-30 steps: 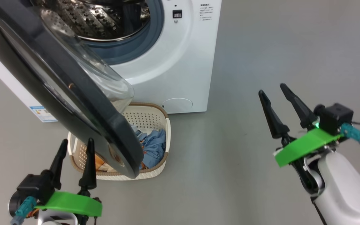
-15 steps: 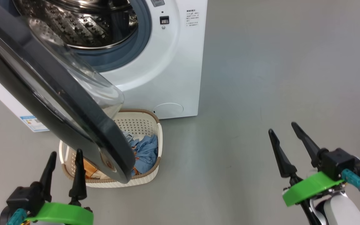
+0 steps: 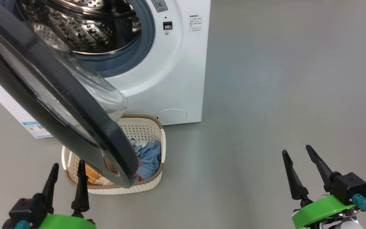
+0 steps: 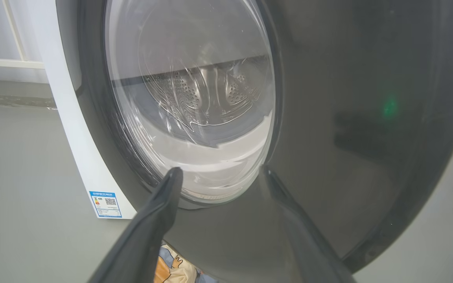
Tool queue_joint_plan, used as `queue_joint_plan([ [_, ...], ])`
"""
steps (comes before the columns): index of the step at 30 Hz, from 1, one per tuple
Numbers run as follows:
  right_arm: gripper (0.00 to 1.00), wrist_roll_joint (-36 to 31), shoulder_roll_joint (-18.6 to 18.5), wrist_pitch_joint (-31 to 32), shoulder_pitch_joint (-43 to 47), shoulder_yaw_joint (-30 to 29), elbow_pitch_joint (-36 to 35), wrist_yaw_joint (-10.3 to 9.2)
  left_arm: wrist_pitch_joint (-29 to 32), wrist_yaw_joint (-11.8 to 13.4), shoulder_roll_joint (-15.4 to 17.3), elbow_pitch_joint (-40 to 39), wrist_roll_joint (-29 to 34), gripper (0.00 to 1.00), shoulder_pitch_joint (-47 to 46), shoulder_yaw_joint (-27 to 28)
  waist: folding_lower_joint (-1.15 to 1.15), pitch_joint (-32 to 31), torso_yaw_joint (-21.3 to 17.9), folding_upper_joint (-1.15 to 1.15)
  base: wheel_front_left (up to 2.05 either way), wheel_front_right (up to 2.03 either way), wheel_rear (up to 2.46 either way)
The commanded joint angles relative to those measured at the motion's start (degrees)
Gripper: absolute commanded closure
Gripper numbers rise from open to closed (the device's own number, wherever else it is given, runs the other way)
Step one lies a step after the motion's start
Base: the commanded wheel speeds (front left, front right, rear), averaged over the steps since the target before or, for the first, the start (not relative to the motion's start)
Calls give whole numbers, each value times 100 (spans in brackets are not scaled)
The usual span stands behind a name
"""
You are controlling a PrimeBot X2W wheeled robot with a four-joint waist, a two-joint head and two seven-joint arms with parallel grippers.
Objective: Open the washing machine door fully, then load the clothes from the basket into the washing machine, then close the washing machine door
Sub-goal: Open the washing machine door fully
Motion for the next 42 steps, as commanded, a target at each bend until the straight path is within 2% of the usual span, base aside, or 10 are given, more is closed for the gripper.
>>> queue_joint_plan([
  [1, 0, -72, 0, -67, -15, 99, -174, 56, -35, -9, 62, -151, 60, 0, -60, 196, 0, -3, -2, 0, 0, 0, 0],
  [13, 0, -131, 184, -68, 48, -130, -176, 56, -35, -9, 51, -109, 54, 0, -42, 141, 0, -45, 3, 0, 0, 0, 0],
  [41, 0, -83, 196, -68, 83, -177, -1, 56, -35, -9, 89, -34, 124, 0, 5, 3, 0, -149, 62, 0, 0, 0, 0],
  [42, 0, -76, 196, -68, 84, -177, 8, 56, -35, -9, 99, -19, 129, 47, 9, -12, 0, -152, 63, 0, 0, 0, 0],
])
